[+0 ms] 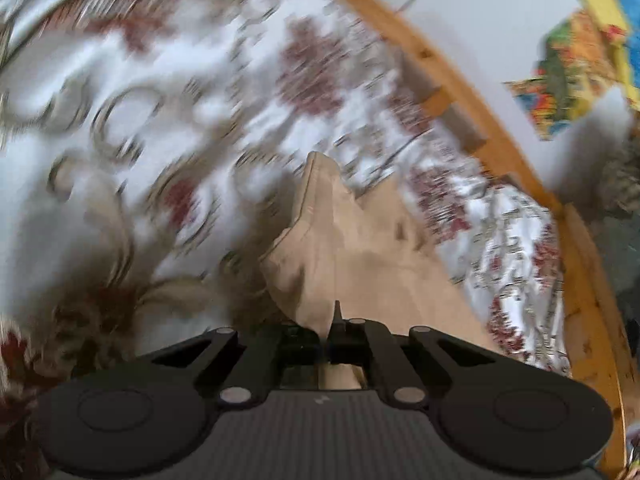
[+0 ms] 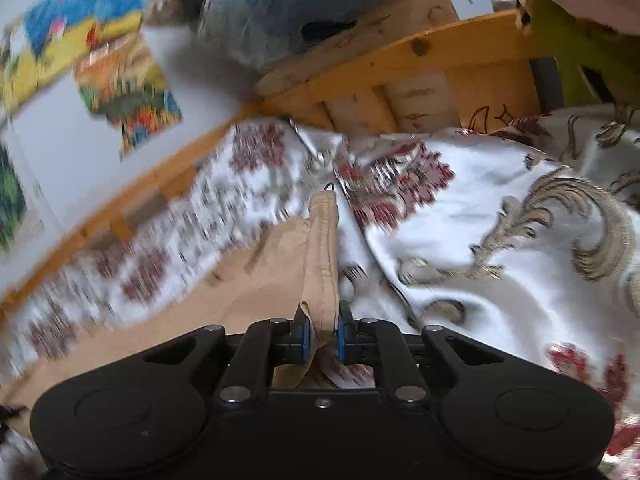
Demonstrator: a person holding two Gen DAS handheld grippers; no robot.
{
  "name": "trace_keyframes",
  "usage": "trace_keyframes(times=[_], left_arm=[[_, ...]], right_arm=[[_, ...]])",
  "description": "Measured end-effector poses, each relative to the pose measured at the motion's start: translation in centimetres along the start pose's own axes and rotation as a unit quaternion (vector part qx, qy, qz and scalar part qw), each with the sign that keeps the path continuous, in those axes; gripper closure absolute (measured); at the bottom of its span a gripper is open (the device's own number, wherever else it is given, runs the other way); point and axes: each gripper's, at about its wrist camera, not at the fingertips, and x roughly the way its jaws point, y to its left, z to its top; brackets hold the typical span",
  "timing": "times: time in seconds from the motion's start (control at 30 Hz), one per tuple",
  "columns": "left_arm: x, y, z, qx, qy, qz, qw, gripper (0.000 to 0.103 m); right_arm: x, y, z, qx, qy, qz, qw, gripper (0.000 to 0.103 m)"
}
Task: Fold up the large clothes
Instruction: 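Grasp the jacket edge with the left tool and lift it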
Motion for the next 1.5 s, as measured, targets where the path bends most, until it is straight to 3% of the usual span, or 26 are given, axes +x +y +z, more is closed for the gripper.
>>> trace_keyframes(times=[0.03,0.17,0.27,0.3,0.37,0.43,0.63,0.7,0.77,0.87,0.9,1.0,1.1,1.2,1.33,1.43,1.5], left_arm=[[0.3,0.3,0.0,-0.009,0.003,0.001,1.0,0.102],[0.4,-0.1,0.0,0.011,-0.009,-0.006,0.9999,0.102],[0.1,-0.6,-0.1,0.029,-0.02,-0.012,0.9993,0.102],[-0.2,-0.8,-0.2,0.037,-0.024,-0.011,0.999,0.102],[-0.9,-1.8,-0.5,0.067,-0.04,-0.006,0.9969,0.102],[-1.9,-3.5,-1.0,0.12,-0.063,-0.007,0.9908,0.102],[-4.5,-10.6,-2.6,0.249,-0.103,-0.028,0.9627,0.102],[-5.4,-13.4,-3.1,0.285,-0.107,-0.055,0.951,0.102],[-6.1,-16.7,-4.3,0.334,-0.104,-0.083,0.9331,0.102],[-7.0,-21.6,-6.8,0.425,-0.108,-0.135,0.8886,0.103],[-7.3,-23.3,-7.7,0.453,-0.101,-0.161,0.8712,0.103],[-7.2,-27.4,-10.6,0.513,-0.072,-0.201,0.8313,0.103],[-6.3,-30.2,-14.0,0.559,-0.041,-0.232,0.7952,0.103],[-4.5,-31.8,-17.1,0.577,-0.005,-0.256,0.7754,0.103],[-1.0,-32.7,-20.6,0.57,0.073,-0.287,0.7667,0.102],[1.5,-32.2,-23.2,0.568,0.115,-0.296,0.7593,0.102],[2.6,-31.8,-24.5,0.564,0.139,-0.294,0.7587,0.102]], right_arm=[[0.1,-0.1,-0.3,-0.002,0.002,-0.017,1.0,0.078],[-0.4,0.6,-0.7,-0.05,-0.021,-0.052,0.997,0.045],[-1.3,3.5,-1.8,-0.155,-0.082,-0.09,0.98,0.027],[-1.4,4.7,-2.1,-0.185,-0.1,-0.084,0.974,0.02],[-0.4,6.9,-2.3,-0.233,-0.099,-0.029,0.967,0.015],[1.7,9.5,-2.5,-0.277,-0.069,0.03,0.958,0.012],[8.4,15.9,-3.8,-0.351,-0.014,0.115,0.929,0.015],[10.8,16.6,-5.0,-0.365,0.022,0.121,0.923,0.019],[11.6,15.8,-6.0,-0.36,0.023,0.122,0.925,0.019],[11.2,14.2,-5.5,-0.342,0.015,0.138,0.929,0.028],[10.8,13.4,-5.0,-0.323,0.013,0.143,0.935,0.033],[7.8,9.7,-2.9,-0.231,-0.011,0.151,0.961,0.033],[4.9,6.1,-1.3,-0.19,-0.028,0.115,0.975,0.033],[2.9,2.1,0.1,-0.157,-0.027,0.067,0.985,0.034],[0.3,-2.7,0.9,-0.136,-0.032,0.006,0.99,0.034],[-0.9,-5.2,1.0,-0.123,-0.037,-0.024,0.991,0.034],[-1.6,-6.6,0.9,-0.112,-0.036,-0.037,0.992,0.034]])
